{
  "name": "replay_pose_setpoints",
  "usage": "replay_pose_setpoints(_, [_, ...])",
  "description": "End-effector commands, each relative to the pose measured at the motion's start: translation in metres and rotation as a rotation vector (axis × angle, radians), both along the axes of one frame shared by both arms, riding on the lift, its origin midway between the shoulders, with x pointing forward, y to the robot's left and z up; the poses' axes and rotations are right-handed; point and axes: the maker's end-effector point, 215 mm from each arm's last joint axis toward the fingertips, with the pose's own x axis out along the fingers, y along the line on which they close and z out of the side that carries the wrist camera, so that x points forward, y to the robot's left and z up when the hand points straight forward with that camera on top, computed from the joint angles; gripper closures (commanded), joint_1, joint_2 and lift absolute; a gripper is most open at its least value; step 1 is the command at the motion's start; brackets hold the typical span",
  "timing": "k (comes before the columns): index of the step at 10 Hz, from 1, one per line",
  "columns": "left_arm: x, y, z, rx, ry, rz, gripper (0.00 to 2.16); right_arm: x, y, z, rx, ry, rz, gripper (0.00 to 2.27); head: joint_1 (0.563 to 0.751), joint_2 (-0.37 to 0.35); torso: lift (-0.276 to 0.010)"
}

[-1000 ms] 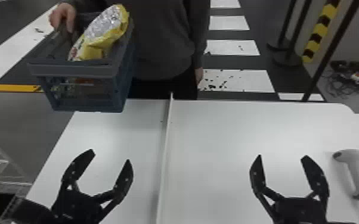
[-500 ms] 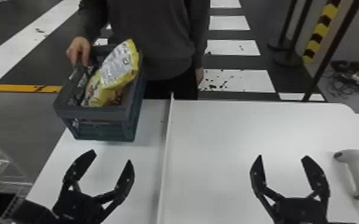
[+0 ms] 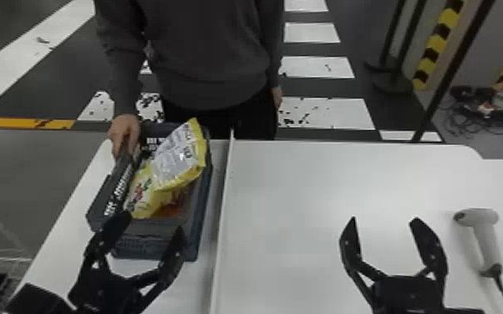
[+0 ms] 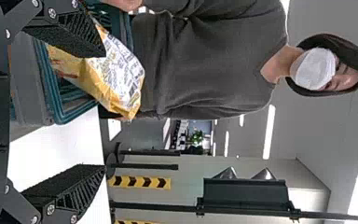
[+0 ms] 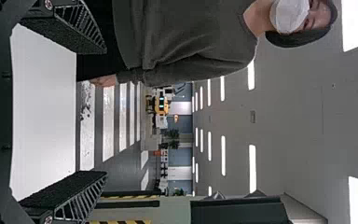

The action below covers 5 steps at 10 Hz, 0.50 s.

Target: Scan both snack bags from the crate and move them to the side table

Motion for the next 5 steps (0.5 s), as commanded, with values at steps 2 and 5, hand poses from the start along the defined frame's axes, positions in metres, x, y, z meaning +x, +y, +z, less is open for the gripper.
replay_pose_setpoints(2, [0.005, 0.007, 0.004, 0.009, -0.007, 0.010, 0.16, 0.000, 0.000, -0.002, 0.000, 0.005, 0.000, 0.06, 0.695, 0.030, -0.099])
replay_pose_setpoints(5, [0.032, 0.017, 0.000, 0.036, 0.035, 0.018, 0.16, 0.000, 0.000, -0.002, -0.001, 0.004, 0.000, 0.06, 0.695, 0.046, -0.099])
